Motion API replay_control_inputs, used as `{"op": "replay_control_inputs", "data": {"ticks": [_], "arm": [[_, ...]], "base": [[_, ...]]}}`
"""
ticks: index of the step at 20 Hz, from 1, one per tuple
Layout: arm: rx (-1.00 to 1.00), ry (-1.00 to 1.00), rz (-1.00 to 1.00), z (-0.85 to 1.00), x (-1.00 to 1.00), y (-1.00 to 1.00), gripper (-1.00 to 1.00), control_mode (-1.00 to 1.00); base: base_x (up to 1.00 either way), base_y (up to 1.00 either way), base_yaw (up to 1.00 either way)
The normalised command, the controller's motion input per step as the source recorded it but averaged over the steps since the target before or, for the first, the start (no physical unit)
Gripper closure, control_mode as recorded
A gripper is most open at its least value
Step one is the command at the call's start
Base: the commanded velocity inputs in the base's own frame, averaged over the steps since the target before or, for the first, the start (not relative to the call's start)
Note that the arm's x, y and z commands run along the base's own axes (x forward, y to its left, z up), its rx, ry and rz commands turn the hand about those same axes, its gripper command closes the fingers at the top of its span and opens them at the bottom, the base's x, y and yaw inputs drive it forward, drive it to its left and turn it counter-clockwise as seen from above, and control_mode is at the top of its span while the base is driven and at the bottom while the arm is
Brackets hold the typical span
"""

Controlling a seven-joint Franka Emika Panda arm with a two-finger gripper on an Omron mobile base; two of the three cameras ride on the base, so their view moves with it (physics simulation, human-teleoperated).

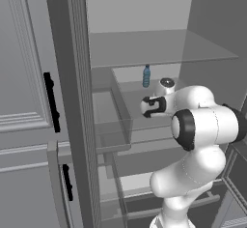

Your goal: Grab a lemon wedge from the fridge and one ice cube from the ice bowl, and put them in the glass of lemonade.

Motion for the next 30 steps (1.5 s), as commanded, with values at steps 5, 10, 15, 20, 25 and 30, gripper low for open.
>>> {"op": "replay_control_inputs", "data": {"ticks": [5,10,15,20,25,30], "arm": [[0.00,0.10,0.00,-0.15,-0.12,-0.06,-1.00,-1.00],[0.00,0.15,0.00,-0.24,-0.10,-0.03,-1.00,-1.00],[0.00,0.14,0.00,-0.37,-0.15,0.00,1.00,-1.00],[-0.02,0.09,0.00,-0.51,-0.08,0.00,1.00,-1.00],[-0.03,0.03,0.00,-0.51,0.00,0.01,1.00,-1.00],[-0.01,-0.02,0.00,-0.23,0.04,0.00,1.00,-1.00]], "base": [[0.00,0.00,0.00],[0.00,0.00,0.00],[0.00,0.00,0.00],[0.00,0.00,0.00],[0.00,0.00,0.00],[0.00,0.00,0.00]]}}
